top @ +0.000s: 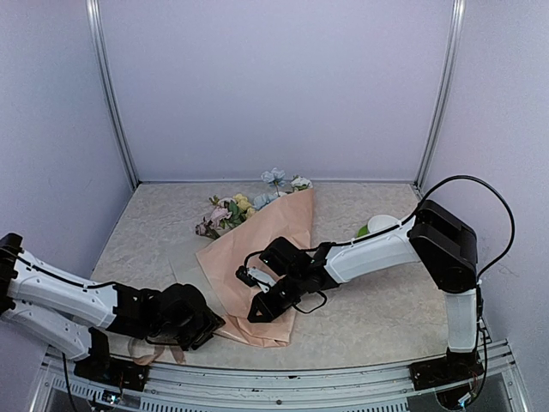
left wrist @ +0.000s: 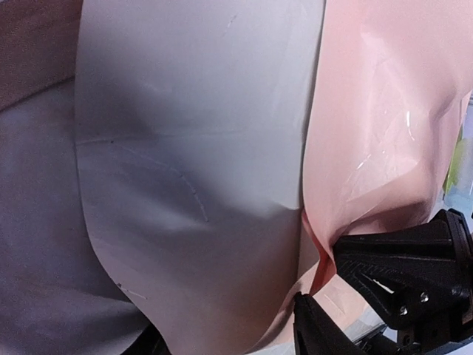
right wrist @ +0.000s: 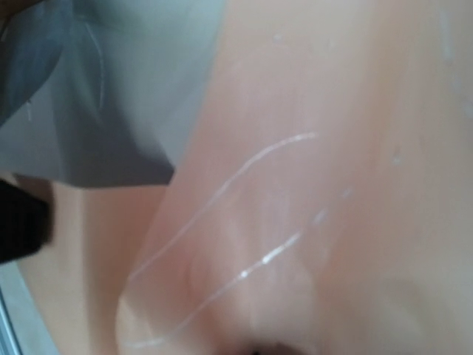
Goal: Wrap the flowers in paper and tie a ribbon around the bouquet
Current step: Pick up the two-thirds-folded wrapping paper from the center of the board, then fold the 2/3-folded wrapping paper at the center of the board.
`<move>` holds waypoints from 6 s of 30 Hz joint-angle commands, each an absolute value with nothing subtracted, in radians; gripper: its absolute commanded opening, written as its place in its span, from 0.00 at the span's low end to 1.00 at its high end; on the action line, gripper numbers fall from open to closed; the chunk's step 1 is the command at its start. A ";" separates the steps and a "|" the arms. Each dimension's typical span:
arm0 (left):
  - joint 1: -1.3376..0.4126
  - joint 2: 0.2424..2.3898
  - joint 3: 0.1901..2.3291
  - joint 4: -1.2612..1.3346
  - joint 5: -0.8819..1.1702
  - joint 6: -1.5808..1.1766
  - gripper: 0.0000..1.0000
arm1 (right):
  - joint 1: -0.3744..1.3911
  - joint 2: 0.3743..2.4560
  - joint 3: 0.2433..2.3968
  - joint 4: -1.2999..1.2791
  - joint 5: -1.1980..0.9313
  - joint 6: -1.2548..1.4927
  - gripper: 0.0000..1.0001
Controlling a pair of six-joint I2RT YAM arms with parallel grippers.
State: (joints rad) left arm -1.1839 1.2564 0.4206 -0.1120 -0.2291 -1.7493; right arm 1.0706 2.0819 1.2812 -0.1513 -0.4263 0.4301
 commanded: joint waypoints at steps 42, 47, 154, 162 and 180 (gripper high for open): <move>-1.050 1.719 0.972 -0.193 -0.065 -0.980 0.00 | 1.022 1.960 0.977 0.113 -0.524 0.581 0.11; -1.023 1.760 0.972 -0.179 -0.010 -0.948 0.00 | 1.012 1.870 0.912 0.208 -0.537 0.623 0.11; -1.306 2.126 1.472 -0.603 0.057 -0.009 0.00 | 0.482 1.822 1.293 -0.004 -0.914 0.432 0.51; -1.306 2.125 1.472 -0.603 0.060 -0.004 0.00 | 0.560 1.872 1.271 -0.018 -0.861 0.423 0.76; -1.302 2.094 1.455 -0.586 0.041 -0.014 0.16 | 0.545 1.971 1.248 0.042 -0.885 0.497 0.00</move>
State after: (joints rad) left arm -1.2976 2.0907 1.4647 -0.5659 0.0162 -0.0135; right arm 0.5816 1.9560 1.2888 -0.0212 -0.8932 0.4427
